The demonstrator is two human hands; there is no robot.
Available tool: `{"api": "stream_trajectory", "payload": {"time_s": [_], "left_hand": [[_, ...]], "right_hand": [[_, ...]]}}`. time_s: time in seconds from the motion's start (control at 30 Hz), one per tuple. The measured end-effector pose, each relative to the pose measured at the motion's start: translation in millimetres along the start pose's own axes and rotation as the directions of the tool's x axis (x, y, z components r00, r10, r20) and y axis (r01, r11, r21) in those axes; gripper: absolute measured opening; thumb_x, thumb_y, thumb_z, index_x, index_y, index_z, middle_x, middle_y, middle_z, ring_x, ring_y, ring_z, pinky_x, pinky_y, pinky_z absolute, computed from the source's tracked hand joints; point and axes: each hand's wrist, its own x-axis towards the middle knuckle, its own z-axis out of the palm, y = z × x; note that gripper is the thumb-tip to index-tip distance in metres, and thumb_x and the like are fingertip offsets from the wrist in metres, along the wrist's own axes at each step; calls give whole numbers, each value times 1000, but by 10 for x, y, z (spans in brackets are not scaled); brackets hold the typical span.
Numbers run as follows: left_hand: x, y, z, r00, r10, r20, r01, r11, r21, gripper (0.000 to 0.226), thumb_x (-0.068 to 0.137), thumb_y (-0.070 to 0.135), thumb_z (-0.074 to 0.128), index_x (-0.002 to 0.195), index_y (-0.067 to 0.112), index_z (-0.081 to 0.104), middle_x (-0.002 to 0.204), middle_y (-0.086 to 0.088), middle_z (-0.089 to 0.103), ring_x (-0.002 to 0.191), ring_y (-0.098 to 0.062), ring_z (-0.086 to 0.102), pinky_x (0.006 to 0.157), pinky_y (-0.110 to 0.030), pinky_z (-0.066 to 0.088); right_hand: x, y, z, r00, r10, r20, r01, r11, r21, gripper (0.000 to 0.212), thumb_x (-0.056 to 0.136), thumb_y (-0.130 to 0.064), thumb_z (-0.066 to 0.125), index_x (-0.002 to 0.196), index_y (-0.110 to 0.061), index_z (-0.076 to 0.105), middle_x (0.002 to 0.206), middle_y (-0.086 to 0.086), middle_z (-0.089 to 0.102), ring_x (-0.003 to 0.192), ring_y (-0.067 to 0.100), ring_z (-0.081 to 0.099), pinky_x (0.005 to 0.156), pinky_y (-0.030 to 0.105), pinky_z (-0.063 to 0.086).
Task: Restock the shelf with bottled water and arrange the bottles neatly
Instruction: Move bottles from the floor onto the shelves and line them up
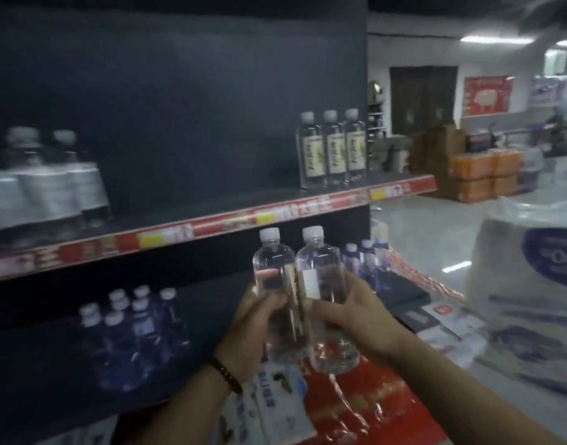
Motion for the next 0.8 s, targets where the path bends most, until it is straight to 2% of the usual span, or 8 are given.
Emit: {"api": "stream_trajectory", "payload": {"time_s": [0.13,0.27,0.37,0.43,0.57,0.63,0.73,0.8], "left_hand": [[-112,542,-542,984,144,-103,-128,981,148,38,100,21,70,136,27,58,124,-6,74,116,-25,72,96,-59,59],[-198,978,-1046,932,262,-251,-214,955,205,43,97,17,74,136,25,57,124,-5,76,114,-26,74,97,-58,59],[-199,1272,-1483,850,358,-386,-274,927,257,50,90,19,82,133,26,56,123,-6,75,114,-29,74,100,-60,56],[-177,1476,-1783,795,418,-440,-301,901,313,53,90,22,82,134,28,53,124,-1,75,115,-24,73,102,-56,56],[-100,1903,-2307,647,555,-523,-345,825,448,63,89,33,83,140,34,46,129,10,70,119,-12,69,104,-48,56],[-31,2038,-2559,553,603,-575,-332,793,511,67,88,37,83,140,38,40,134,12,63,121,-10,65,106,-45,55],[114,2115,-2865,441,633,-637,-276,771,574,74,79,52,84,135,47,36,140,6,54,125,-16,60,107,-48,53],[225,2079,-3002,409,641,-650,-203,758,619,77,79,50,84,138,44,36,141,2,49,129,-21,54,109,-51,50]], "right_hand": [[614,-276,529,996,-69,48,62,989,134,73,76,-37,95,135,-22,53,127,9,72,113,29,75,90,54,64],[1067,-641,1167,971,-195,141,173,973,154,51,92,-27,82,134,-21,54,126,4,73,114,20,74,92,42,64],[1413,-936,1654,943,-271,194,245,958,149,35,98,-27,75,127,-20,56,119,0,74,111,13,74,86,28,63],[1649,-1136,1970,932,-295,210,270,953,138,42,100,-30,73,132,-18,49,124,-4,68,109,5,72,81,17,58],[2179,-1503,2479,898,-361,251,345,932,108,53,102,-35,68,139,-21,33,129,-13,58,117,0,62,84,12,54],[2437,-1639,2660,890,-383,248,373,924,89,54,103,-36,67,137,-24,28,128,-15,55,119,4,61,89,15,54],[2781,-1671,2877,907,-366,210,362,930,60,56,100,-44,69,134,-30,26,126,-14,56,126,17,59,108,42,52],[2920,-1581,3010,925,-326,194,322,945,55,58,95,-54,70,130,-40,26,129,-10,58,129,23,58,111,51,50]]}}
